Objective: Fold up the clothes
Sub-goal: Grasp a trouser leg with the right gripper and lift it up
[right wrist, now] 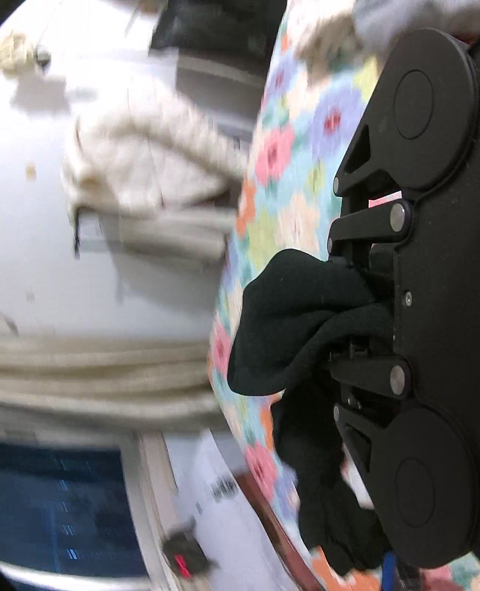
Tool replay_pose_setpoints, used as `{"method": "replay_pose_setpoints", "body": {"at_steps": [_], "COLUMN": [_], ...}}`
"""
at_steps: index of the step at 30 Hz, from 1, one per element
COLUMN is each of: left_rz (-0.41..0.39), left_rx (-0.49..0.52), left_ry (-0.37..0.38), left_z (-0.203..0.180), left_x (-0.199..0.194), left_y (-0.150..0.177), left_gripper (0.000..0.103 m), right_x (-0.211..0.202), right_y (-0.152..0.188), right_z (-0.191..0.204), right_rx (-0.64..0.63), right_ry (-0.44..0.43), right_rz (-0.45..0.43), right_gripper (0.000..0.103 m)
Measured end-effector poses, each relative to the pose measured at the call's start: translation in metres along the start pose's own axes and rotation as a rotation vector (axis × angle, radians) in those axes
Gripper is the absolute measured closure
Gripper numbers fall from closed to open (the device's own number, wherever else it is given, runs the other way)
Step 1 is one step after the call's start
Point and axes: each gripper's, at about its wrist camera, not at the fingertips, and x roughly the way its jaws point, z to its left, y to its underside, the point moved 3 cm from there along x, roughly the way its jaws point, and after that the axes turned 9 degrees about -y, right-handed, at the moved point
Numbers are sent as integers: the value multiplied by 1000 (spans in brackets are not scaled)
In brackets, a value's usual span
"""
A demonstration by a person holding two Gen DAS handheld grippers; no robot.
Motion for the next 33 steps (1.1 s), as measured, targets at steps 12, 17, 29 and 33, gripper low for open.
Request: {"method": "replay_pose_setpoints", "body": {"at_steps": [12,17,29,33], "left_rz": [1,-76,-186,-223], "left_rx": [158,129,83,31], "left_ry": [7,-47,-95,-100], "left_z": [-55,-52,-44,-23], "left_x": [27,15,17,4], "left_y": [43,37,23,4], "left_gripper": [6,6,0,38], "right_x": [-61,-106,-197,-201], "right_y": [14,-11,-56,-52], "right_z": [8,56,109,103], "right_rx": [79,-91,-192,-172], "right_ry": [-93,-233,-495,-520], "right_rz": [0,-111,-249,-242], "right_gripper": [77,77,78,78]}}
